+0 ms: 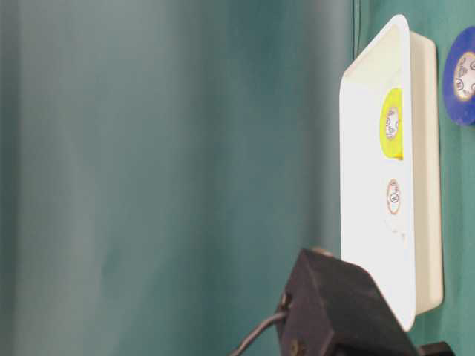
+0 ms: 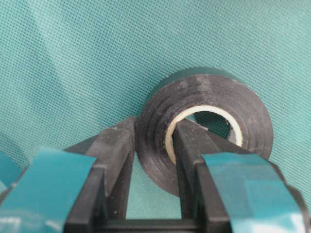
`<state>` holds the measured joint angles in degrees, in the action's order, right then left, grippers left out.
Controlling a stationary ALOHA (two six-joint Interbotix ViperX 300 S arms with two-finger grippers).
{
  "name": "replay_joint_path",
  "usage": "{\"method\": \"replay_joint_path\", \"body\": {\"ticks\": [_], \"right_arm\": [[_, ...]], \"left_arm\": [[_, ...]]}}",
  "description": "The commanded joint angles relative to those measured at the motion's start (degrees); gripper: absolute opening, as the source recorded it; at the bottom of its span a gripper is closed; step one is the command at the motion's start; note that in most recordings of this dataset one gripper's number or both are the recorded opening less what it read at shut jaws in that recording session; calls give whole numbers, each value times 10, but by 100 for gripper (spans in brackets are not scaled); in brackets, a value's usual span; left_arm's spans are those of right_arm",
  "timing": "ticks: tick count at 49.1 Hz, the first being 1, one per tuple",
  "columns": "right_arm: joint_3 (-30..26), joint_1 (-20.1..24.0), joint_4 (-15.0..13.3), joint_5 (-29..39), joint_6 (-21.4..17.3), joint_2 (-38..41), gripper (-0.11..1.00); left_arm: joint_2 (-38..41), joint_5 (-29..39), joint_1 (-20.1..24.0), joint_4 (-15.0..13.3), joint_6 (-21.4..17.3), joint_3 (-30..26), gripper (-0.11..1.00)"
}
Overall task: Pick up the tape from a random location and place it into the white case.
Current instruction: 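Lower the left gripper into the black roll's hole and close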
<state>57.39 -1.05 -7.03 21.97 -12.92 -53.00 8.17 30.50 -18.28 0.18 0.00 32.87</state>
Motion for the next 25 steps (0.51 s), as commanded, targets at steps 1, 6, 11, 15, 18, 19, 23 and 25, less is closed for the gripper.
{"method": "replay_joint_path", "body": {"ticks": [1, 6, 11, 15, 18, 19, 23, 25], "right_arm": [[-5, -1, -2, -2, 1, 3, 86], [-5, -1, -2, -2, 1, 4, 86], [-5, -1, -2, -2, 0, 4, 86], [-5, -1, -2, -1, 0, 4, 86], [-5, -1, -2, 0, 0, 4, 86], [-5, -1, -2, 0, 0, 3, 86], [-5, -1, -2, 0, 0, 3, 86], [-5, -1, -2, 0, 0, 3, 86]], "left_arm": [[-18, -2, -1, -1, 1, -11, 18], [-19, -1, -1, -2, 1, -12, 18], [-30, 16, -3, -2, 2, -18, 18], [-42, 35, -5, -2, 2, -27, 18], [-53, 52, -6, -2, 2, -33, 18], [-57, 58, -7, -2, 2, -35, 18], [-74, 86, -7, -2, 2, -47, 18], [-84, 100, -7, -3, 2, -53, 18]]}}
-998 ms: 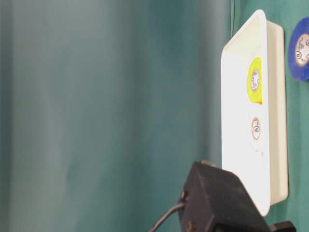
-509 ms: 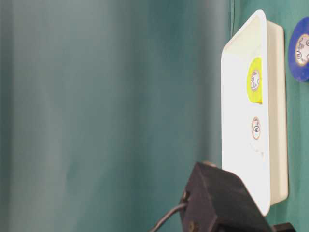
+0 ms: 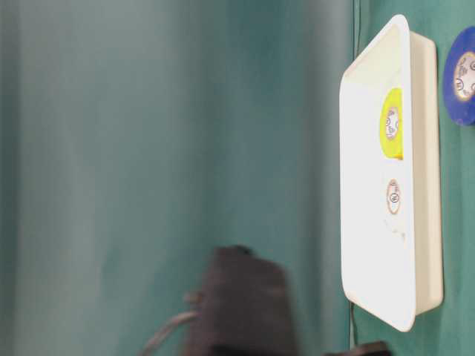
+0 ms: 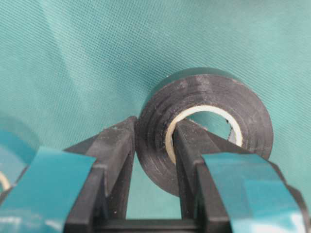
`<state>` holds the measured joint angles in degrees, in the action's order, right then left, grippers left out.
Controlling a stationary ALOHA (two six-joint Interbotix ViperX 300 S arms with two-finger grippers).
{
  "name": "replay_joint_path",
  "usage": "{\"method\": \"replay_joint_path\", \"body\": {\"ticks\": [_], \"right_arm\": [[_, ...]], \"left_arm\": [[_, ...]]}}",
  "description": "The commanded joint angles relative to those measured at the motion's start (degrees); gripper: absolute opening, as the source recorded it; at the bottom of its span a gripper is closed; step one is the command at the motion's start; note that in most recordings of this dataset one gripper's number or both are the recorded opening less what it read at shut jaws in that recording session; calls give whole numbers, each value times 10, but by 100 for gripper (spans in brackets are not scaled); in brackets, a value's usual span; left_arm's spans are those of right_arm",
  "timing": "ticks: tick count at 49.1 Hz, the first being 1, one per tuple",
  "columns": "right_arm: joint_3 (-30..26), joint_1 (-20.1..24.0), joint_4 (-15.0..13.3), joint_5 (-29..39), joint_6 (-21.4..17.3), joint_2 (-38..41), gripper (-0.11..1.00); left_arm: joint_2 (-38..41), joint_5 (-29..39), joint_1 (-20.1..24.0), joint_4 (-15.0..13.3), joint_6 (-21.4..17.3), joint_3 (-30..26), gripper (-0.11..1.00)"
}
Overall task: Pick up the tape from a random location and place it into the white case.
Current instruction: 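Lower the left gripper into the black roll's hole and close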
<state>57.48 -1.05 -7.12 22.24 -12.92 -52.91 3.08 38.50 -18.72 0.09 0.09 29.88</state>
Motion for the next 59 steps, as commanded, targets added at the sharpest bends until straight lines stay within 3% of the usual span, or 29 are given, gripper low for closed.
{"method": "replay_joint_path", "body": {"ticks": [1, 39, 59], "right_arm": [[-6, -1, -1, -3, 0, 3, 86], [-7, -1, -1, 3, 0, 3, 86], [-7, -1, -1, 4, 0, 2, 86]], "left_arm": [[-39, 26, -3, -1, 1, -26, 18], [-155, 255, -3, 3, -3, -212, 18], [-155, 284, -7, 2, -3, -246, 18]]}}
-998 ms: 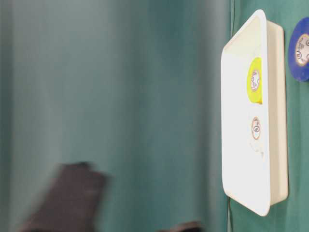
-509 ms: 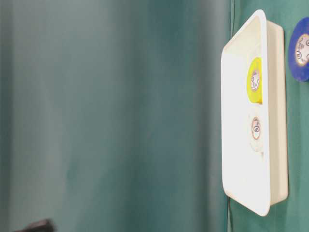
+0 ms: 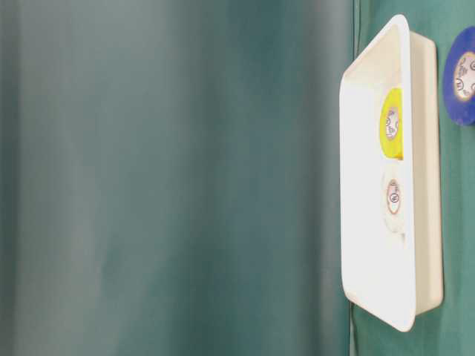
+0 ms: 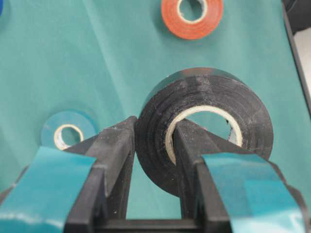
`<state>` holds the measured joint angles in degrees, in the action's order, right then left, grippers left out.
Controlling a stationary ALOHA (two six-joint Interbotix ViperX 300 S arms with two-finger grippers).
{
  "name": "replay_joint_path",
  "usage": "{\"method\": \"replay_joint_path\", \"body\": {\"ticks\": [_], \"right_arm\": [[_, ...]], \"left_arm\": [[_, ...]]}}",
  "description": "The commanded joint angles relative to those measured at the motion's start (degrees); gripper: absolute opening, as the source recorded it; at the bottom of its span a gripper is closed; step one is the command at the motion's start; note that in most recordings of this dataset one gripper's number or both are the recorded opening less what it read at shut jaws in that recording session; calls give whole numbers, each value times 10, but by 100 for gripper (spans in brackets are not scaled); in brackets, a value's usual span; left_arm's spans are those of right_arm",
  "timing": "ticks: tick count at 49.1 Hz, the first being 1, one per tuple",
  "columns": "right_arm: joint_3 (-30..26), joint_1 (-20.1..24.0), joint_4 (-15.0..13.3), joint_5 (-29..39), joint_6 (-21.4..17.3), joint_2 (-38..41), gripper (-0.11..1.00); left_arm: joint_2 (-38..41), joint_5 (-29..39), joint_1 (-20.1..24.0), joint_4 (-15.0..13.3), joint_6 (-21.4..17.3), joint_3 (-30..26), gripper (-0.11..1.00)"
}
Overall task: Pick up the tape from a random location and place it into the white case.
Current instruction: 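Lower the left gripper into the black roll's hole and close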
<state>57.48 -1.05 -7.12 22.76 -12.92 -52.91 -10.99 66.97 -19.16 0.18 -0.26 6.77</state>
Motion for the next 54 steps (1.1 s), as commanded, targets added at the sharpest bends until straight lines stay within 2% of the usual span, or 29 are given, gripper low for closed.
{"method": "replay_joint_path", "body": {"ticks": [1, 42, 54], "right_arm": [[-7, 0, -1, -3, 0, 2, 86], [-6, 0, -1, -3, 0, 3, 86], [-6, 0, -1, -2, 2, 3, 86]], "left_arm": [[-14, -1, -3, 2, 1, -15, 18], [-14, -1, -2, 2, 2, -15, 18], [-14, -1, 26, 3, 2, -14, 18]]}}
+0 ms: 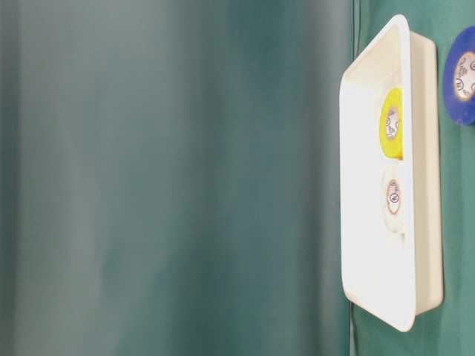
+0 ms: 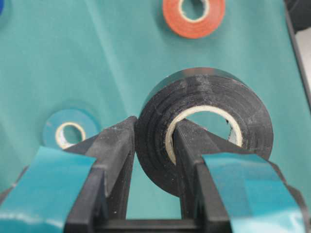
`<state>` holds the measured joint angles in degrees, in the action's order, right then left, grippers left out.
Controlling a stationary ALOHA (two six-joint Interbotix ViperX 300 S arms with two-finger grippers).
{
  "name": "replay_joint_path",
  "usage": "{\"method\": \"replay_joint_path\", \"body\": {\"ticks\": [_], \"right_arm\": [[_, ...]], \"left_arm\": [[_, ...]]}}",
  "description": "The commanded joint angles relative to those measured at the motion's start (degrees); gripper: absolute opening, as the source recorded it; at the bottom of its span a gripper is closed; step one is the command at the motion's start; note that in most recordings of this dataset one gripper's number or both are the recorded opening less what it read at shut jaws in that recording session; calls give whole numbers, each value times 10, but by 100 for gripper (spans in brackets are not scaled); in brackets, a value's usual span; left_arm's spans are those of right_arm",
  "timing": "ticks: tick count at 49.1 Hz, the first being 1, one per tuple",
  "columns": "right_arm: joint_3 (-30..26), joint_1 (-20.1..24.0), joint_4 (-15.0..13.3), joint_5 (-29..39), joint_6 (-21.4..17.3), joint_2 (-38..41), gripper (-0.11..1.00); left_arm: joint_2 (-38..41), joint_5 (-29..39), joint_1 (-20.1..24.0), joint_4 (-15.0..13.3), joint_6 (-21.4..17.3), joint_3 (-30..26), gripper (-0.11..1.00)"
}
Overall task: Pick up the tape from a random location and place it into the white case.
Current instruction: 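Lower the left gripper into the black roll's hole and close, then lift the black roll and carry it toward the white tray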
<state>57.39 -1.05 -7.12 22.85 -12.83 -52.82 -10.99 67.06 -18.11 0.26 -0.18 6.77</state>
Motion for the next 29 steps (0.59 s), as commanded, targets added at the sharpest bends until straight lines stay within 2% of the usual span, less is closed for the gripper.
{"method": "replay_joint_path", "body": {"ticks": [1, 29], "right_arm": [[-5, 0, -1, -3, 1, 3, 86], [-4, -1, -3, -1, 2, 5, 86]], "left_arm": [[-14, -2, 20, 3, 0, -13, 18], [-14, -25, 192, 3, -3, -11, 18]]}}
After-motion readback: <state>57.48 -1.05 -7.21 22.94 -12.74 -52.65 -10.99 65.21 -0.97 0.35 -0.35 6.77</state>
